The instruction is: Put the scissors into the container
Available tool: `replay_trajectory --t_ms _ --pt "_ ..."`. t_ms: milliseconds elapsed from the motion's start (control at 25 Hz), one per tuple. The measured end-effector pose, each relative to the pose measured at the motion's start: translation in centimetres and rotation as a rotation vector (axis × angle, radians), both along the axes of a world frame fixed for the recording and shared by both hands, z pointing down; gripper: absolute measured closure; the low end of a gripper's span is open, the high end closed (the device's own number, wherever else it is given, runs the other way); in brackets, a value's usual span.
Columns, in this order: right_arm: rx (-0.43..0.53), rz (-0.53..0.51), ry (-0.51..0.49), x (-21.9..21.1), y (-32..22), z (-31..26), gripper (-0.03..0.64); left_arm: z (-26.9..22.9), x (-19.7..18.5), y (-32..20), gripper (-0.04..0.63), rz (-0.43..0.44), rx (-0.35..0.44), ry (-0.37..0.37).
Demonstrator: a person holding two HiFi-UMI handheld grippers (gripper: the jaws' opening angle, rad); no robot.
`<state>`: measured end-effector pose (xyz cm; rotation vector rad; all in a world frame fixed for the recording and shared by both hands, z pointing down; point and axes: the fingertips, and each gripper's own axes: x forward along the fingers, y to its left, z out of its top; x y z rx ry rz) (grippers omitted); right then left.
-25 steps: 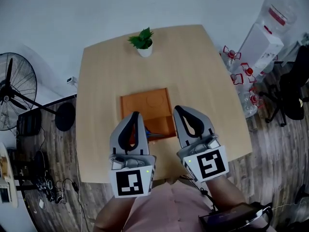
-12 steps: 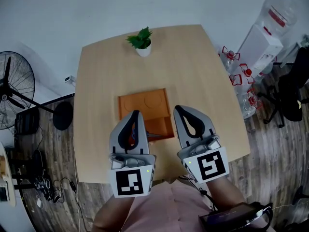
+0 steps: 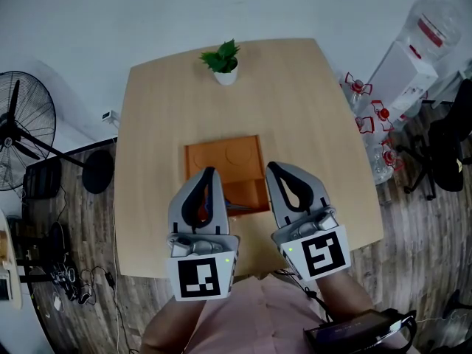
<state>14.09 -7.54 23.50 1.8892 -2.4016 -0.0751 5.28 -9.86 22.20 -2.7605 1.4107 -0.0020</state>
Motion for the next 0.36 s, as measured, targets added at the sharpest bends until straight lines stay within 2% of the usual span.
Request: replay_trajectory --t_ms 360 --pt "0.005 -0.005 0.007 -0.36 -0.6 0.08 0.617 0.22 -0.18 -0.47 0.583 0.0 -0.003 0.004"
